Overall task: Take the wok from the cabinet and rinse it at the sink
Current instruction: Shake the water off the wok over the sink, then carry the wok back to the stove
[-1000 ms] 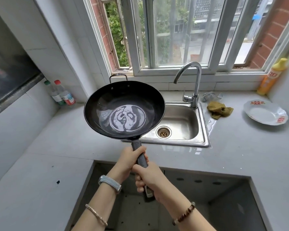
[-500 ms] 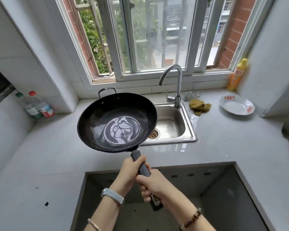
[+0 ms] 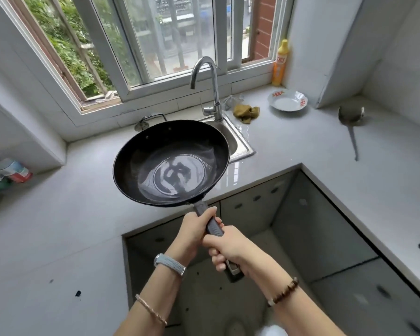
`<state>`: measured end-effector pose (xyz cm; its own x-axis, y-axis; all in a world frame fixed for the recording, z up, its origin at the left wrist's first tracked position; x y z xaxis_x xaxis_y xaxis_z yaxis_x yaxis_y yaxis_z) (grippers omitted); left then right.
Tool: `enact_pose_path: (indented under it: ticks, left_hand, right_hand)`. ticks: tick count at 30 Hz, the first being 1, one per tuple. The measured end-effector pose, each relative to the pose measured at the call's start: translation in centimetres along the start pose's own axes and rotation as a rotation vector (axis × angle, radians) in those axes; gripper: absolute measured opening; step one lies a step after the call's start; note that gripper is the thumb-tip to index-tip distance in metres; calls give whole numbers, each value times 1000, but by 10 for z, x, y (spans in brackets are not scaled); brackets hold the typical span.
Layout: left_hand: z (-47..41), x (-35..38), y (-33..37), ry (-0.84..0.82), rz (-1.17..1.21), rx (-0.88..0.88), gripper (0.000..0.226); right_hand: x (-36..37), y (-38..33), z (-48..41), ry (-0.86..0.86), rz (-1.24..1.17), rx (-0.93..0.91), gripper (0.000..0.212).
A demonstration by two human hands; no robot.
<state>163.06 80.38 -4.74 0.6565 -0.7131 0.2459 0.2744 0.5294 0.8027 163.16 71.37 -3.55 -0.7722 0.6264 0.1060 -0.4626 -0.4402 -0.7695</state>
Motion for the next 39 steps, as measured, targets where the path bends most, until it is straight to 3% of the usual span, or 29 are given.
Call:
enact_pose_path:
  ticks: [11,39]
  left_hand:
    - [48,81,-49,-187,-114,-70,27]
    - [292,392,-258,-1051,-609,-285,19]
  right_hand:
    - [-52,48,79,196,-147,-27,13]
    - [-215,229,393,1006,-708,-142,14]
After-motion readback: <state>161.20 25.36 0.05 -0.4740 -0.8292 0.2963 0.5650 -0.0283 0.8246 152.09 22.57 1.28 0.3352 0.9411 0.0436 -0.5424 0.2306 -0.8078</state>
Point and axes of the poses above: each hand's wrist, its own z-axis away from the middle knuckle, its own x-axis out of the palm, y = z × x, the point moved 7 cm from there along -z, towards the middle knuckle, and after that the axes turned 6 degrees about z, right-handed, at the moved point
